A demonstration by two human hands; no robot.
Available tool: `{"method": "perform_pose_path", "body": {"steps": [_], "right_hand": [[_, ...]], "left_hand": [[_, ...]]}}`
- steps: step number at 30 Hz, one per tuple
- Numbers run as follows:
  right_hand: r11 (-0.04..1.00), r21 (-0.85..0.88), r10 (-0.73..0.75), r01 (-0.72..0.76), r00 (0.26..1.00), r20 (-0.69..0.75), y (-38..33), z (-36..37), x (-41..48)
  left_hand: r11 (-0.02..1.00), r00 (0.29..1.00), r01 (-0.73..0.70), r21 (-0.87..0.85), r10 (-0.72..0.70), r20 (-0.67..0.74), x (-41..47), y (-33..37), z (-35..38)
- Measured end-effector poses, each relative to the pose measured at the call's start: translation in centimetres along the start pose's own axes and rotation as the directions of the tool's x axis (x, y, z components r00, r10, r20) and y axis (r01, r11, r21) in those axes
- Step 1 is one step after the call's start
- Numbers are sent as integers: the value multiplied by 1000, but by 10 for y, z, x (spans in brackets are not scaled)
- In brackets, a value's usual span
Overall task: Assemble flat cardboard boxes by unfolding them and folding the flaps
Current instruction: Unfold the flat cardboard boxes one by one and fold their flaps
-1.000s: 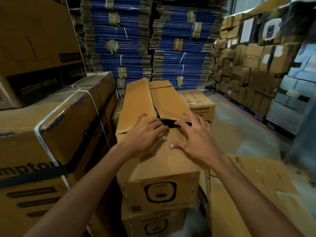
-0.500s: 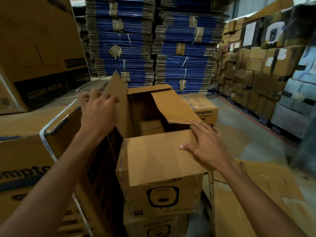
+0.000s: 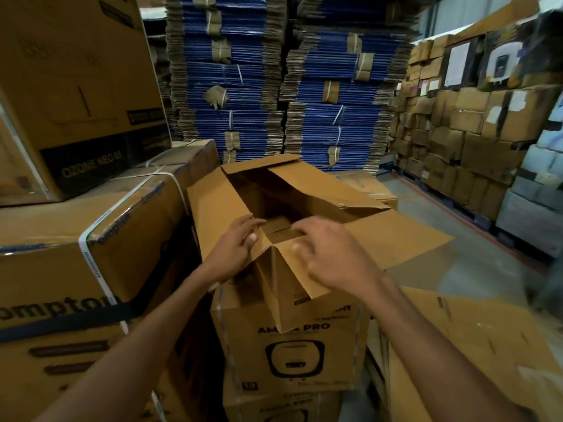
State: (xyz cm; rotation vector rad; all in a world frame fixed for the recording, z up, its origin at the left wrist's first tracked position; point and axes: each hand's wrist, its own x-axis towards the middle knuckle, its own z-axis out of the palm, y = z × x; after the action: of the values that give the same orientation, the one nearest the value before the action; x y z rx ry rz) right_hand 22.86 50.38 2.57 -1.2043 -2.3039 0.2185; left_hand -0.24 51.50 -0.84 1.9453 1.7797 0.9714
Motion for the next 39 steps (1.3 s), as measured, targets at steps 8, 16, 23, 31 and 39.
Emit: {"method": "perform_pose_path", "body": {"steps": [8, 16, 23, 31, 39], "right_hand": [[963, -234, -118, 131, 990, 71, 22, 42, 11], [977, -161, -134, 142, 989, 60, 94, 5, -7], [951, -254, 198, -177, 978, 62, 113, -40, -4], [860, -403, 393, -313, 910, 134, 118, -42, 3], [780, -446, 450, -439, 889, -87, 157, -62, -22]], "left_hand": [[984, 995, -86, 156, 75, 72, 28, -5, 1], [889, 945, -203, 411, 68, 319, 54, 1, -6], [814, 938, -249, 525, 68, 340, 75, 31, 22], [772, 927, -346, 533, 195, 321, 81, 53, 65], [796, 985, -147, 587, 67, 156, 86, -3, 21]]}}
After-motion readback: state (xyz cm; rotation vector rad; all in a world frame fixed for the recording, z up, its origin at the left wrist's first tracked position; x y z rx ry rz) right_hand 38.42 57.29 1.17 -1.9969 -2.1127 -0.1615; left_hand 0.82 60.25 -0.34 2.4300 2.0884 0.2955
